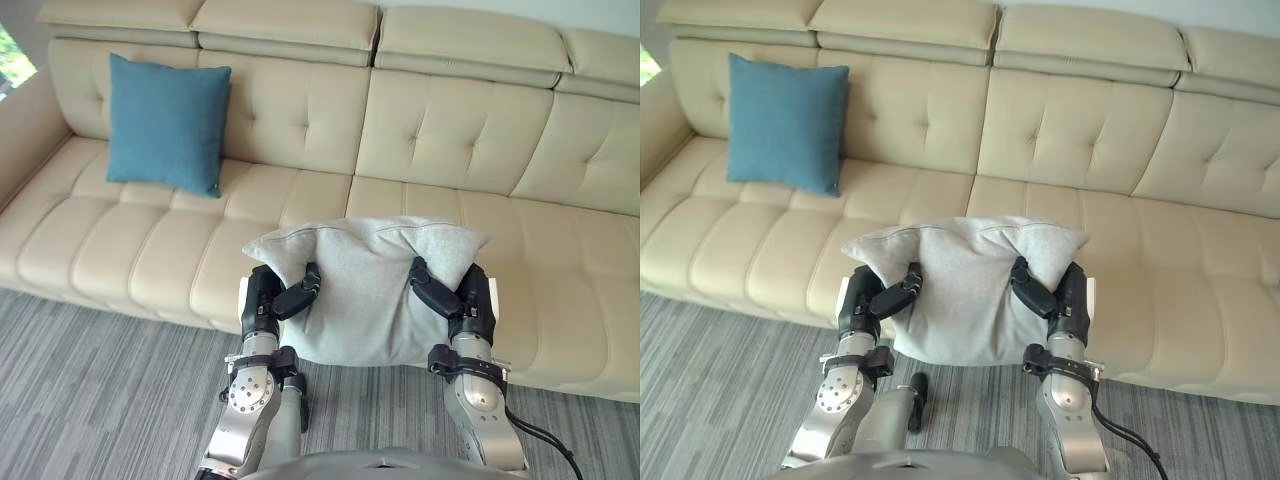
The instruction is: Pick up cushions and gather them together orderly.
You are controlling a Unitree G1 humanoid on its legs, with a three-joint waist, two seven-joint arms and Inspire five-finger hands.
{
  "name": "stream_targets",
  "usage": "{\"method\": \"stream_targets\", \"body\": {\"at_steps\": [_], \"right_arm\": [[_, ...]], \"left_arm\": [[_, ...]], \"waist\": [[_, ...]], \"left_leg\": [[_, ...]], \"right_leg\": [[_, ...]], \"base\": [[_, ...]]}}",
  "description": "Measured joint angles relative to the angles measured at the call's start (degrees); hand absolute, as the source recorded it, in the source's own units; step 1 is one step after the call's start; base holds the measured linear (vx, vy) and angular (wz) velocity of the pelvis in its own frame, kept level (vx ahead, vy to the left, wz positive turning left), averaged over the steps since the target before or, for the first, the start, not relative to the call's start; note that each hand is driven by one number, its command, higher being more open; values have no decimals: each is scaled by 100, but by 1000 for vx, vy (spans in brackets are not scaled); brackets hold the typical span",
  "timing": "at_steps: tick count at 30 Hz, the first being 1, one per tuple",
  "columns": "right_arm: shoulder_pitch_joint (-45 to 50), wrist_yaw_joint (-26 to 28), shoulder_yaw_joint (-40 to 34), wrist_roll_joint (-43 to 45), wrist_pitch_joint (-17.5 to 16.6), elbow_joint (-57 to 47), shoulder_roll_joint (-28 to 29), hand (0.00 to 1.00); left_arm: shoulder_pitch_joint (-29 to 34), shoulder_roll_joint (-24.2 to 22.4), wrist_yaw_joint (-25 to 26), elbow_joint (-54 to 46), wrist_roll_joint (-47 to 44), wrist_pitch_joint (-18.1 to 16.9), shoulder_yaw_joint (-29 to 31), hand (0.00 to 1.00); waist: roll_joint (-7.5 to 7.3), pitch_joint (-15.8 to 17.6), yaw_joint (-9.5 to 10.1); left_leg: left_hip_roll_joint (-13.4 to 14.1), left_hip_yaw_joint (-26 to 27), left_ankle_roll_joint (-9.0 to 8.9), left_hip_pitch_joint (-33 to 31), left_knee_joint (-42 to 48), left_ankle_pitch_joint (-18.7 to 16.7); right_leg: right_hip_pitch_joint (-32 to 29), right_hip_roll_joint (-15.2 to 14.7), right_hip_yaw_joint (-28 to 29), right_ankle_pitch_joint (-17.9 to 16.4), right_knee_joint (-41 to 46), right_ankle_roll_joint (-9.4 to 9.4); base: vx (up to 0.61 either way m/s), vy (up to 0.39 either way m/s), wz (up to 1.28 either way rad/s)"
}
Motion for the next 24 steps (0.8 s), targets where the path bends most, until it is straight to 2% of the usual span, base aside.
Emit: {"method": "stream_targets", "body": {"at_steps": [1,2,3,5,6,7,9,10,11,12,14,16,19,24], "right_arm": [[-80,1,0,-5,0,107,15,0],[-166,1,-3,-16,0,246,16,0],[-286,1,-13,-55,0,541,19,0],[-318,9,-8,-57,11,725,30,0],[-325,56,-6,-67,12,877,17,0],[-327,80,-7,-67,12,902,17,0],[-327,120,-2,-69,22,979,0,0],[-327,135,-2,-75,25,993,-3,0],[-333,142,-7,-99,26,1009,-6,0],[-387,145,-32,-188,52,1133,-135,0],[-348,142,-66,-192,177,1142,-219,0],[-287,141,-95,-243,194,1087,-186,0],[-143,141,-262,-400,211,728,-78,0],[-54,98,-464,-529,211,389,107,0]], "left_arm": [[4,32,0,1,19,4,0,0],[5,78,0,2,47,9,0,0],[7,123,0,5,49,31,6,0],[16,122,0,9,54,38,22,0],[11,122,-3,8,85,29,50,0],[9,123,-3,8,109,28,61,0],[24,140,-10,62,167,30,72,0],[45,207,-35,82,168,31,74,0],[31,241,-67,126,172,31,72,0],[22,155,-133,303,174,69,57,0],[56,86,-198,427,247,126,26,0],[52,69,-229,445,281,138,26,0],[18,-65,-248,444,281,138,-5,0],[-197,-169,-223,445,284,144,-68,0]], "waist": [[-4,4,-1],[-8,6,-6],[4,6,-90],[38,-5,-131],[86,-29,-170],[85,-29,-178],[71,-40,-248],[-58,-77,-275],[-120,-90,-292],[83,-151,-276],[258,-206,-274],[225,-230,-237],[253,-301,-182],[280,-525,-166]], "left_leg": [[-34,101,55,246,-104,-94],[-62,179,101,495,-234,-174],[-106,209,149,959,-442,-265],[-64,202,162,1296,-669,-299],[59,193,160,1570,-900,-297],[80,188,159,1617,-941,-298],[122,160,126,1713,-1001,-289],[-26,53,56,1722,-999,-305],[-147,-58,-8,1727,-1000,-337],[-49,-314,-104,1731,-1090,-377],[146,-505,-169,1784,-1211,-377],[254,-615,-252,1910,-1401,-337],[257,-668,-338,1915,-1502,-284],[175,-829,-346,2089,-1844,-114]], "right_leg": [[-184,-100,-30,174,567,268],[-385,-240,-122,440,1155,330],[-717,-462,-454,548,2124,30],[-971,-477,-707,369,2481,-263],[-1268,-390,-1028,282,2144,-365],[-1339,-369,-1070,271,1978,-383],[-1457,-225,-1089,327,757,-365],[-1405,-182,-990,1017,-365,-344],[-1388,-187,-926,1155,-597,-278],[-1251,-50,-981,1202,-852,-270],[-923,152,-1170,1420,-1430,-348],[-718,285,-1272,1487,-1706,-407],[-703,289,-1336,1488,-1751,-409],[-520,237,-1439,1484,-1891,-407]], "base": [[404,201,-57],[412,187,-52],[329,145,-41],[222,69,-17],[212,44,-2],[228,-10,5],[211,-82,20],[171,-131,28],[172,-137,25],[99,-81,16],[121,-123,17],[86,-144,16],[30,-51,9],[-2,-10,17]]}}
